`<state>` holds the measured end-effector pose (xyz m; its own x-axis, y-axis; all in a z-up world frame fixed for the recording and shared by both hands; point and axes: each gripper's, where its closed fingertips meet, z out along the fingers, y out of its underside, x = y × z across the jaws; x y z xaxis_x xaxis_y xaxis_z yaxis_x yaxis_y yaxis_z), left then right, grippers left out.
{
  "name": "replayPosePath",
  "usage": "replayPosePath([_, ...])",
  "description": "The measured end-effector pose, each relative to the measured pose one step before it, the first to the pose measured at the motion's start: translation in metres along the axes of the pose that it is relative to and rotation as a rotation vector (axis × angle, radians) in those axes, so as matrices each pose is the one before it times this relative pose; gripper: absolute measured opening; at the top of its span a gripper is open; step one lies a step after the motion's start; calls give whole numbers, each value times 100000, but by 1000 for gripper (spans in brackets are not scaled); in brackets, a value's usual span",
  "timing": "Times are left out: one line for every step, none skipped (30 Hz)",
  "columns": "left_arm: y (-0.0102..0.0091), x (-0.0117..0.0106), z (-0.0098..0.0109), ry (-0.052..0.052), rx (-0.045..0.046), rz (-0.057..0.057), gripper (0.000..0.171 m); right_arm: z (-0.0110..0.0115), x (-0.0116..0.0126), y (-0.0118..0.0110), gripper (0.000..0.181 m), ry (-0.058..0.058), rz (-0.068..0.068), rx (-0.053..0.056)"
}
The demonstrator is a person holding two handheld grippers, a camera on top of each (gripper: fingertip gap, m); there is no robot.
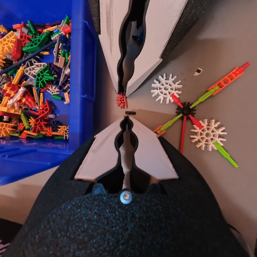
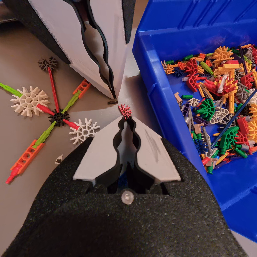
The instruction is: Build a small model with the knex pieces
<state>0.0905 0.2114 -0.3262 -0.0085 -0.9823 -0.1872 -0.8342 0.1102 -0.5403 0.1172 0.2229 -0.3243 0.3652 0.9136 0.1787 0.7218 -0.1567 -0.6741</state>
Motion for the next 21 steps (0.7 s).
replayPosePath([14, 180, -34, 574, -205, 391, 0, -16, -14, 9, 7, 57, -214, -19])
replayPosePath([-35, 108, -48, 158, 10, 209, 0, -12, -12, 7, 6, -33, -97, 22])
replayPosePath([-53, -23, -76, -526, 76, 52, 0, -10, -9, 5, 6, -66, -33, 80])
replayPosePath([-33, -66, -102, -555, -120, 126, 0, -20, -8, 14, 6, -32, -54, 78])
replayPosePath([-42, 18, -150, 110, -49, 421, 2, -18, 4, 17, 6, 8, -21, 45])
replayPosePath([-129, -118, -162, -684, 503, 499, 7, -14, 12, 15, 6, -7, -24, 49])
replayPosePath([-153, -74, -137, -268, 528, 110, 7, -15, 1, 9, 6, -10, -8, 99])
replayPosePath([-144, 79, -89, 663, 447, 344, 8, 1, 6, 10, 6, 18, 29, 80])
replayPosePath([-139, 117, -57, 626, 319, 1407, 11, -7, 4, 4, 6, -29, -11, 75])
replayPosePath([-105, 119, 3, 298, -88, 2752, 13, -7, 0, 5, 6, -25, 50, 69])
replayPosePath([28, -14, 56, -397, -969, 2897, 15, -7, 16, 11, 6, 25, 48, 12])
replayPosePath([161, -228, 122, -1150, -2048, 1188, 15, -14, -10, 19, 6, -65, 120, -37])
replayPosePath([-62, -11, 73, 201, -591, 983, 15, -28, -17, 28, 6, -115, 322, -103])
replayPosePath([-300, 158, 9, 1138, 990, 555, 15, -48, 11, 51, 6, 72, 268, -156])
replayPosePath([-276, 115, 9, 732, 743, -107, 14, -56, 85, 85, 6, 547, 367, -261])
replayPosePath([-200, 155, 46, 692, 172, -151, 14, -78, 84, 103, 6, 564, 497, -384])
replayPosePath([-102, 260, 44, 1342, -224, -598, 14, -87, 45, 107, 6, 294, 329, -337])
replayPosePath([63, -139, 89, -650, -1283, -2554, 14, -88, 34, 104, 6, 316, 406, -304])
replayPosePath([10, -146, 57, -1006, -599, -2264, 14, -61, -13, 63, 6, 106, 140, -26])
replayPosePath([-4, 125, 40, 421, -594, -1993, 13, -38, -29, 37, 6, -69, 0, 210])
replayPosePath([-8, 146, 61, 387, -630, -2870, 14, -22, -49, 19, 6, -174, 84, 217])
